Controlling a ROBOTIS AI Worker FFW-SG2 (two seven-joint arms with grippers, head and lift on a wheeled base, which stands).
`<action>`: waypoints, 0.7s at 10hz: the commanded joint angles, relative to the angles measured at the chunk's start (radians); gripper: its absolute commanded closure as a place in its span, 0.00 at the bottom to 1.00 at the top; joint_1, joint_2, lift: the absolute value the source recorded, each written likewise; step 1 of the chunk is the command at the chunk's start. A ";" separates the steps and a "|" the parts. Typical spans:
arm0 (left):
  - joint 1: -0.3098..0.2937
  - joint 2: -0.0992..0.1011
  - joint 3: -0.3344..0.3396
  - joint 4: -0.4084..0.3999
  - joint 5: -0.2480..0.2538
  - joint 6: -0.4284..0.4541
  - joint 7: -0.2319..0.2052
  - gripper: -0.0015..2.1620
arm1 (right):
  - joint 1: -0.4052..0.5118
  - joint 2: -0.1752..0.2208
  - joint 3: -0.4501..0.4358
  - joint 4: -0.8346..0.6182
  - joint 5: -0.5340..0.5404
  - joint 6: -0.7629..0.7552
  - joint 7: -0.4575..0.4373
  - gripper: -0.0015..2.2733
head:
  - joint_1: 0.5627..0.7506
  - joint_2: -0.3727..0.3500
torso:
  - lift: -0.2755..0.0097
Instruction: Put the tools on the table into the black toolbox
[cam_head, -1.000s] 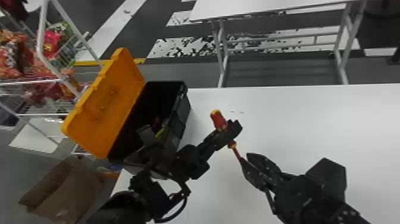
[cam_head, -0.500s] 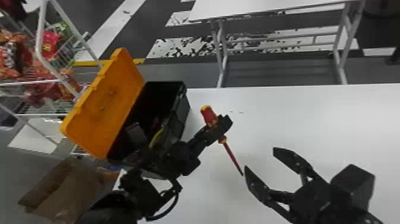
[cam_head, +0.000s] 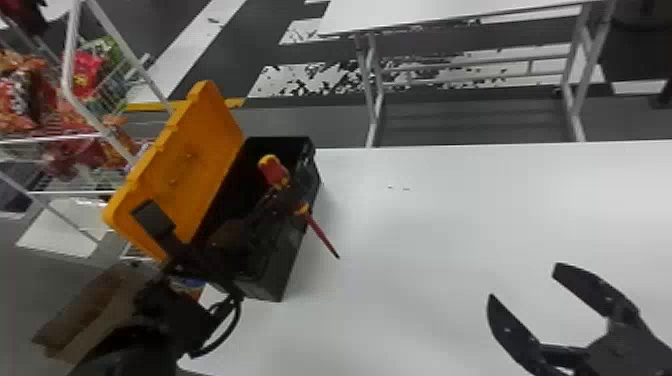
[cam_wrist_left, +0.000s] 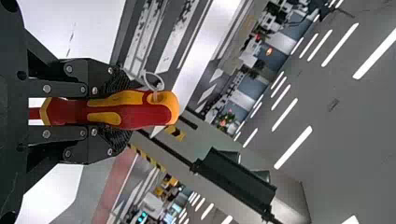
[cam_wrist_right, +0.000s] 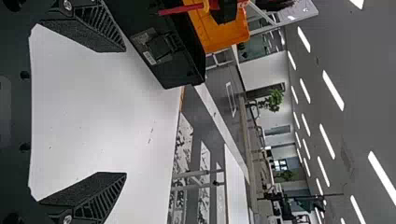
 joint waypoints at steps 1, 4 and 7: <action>-0.011 -0.004 0.044 0.005 -0.046 -0.071 0.010 0.98 | 0.020 0.001 -0.062 0.002 -0.033 -0.014 0.011 0.03 | 0.70 0.99 | 0.70; -0.079 -0.004 0.091 0.059 -0.135 -0.193 0.036 0.98 | 0.040 0.001 -0.123 0.015 -0.073 -0.042 0.025 0.04 | 0.70 1.00 | 0.70; -0.133 -0.011 0.062 0.225 -0.247 -0.371 0.055 0.75 | 0.043 0.001 -0.128 0.038 -0.074 -0.073 0.025 0.04 | 0.70 1.00 | 0.70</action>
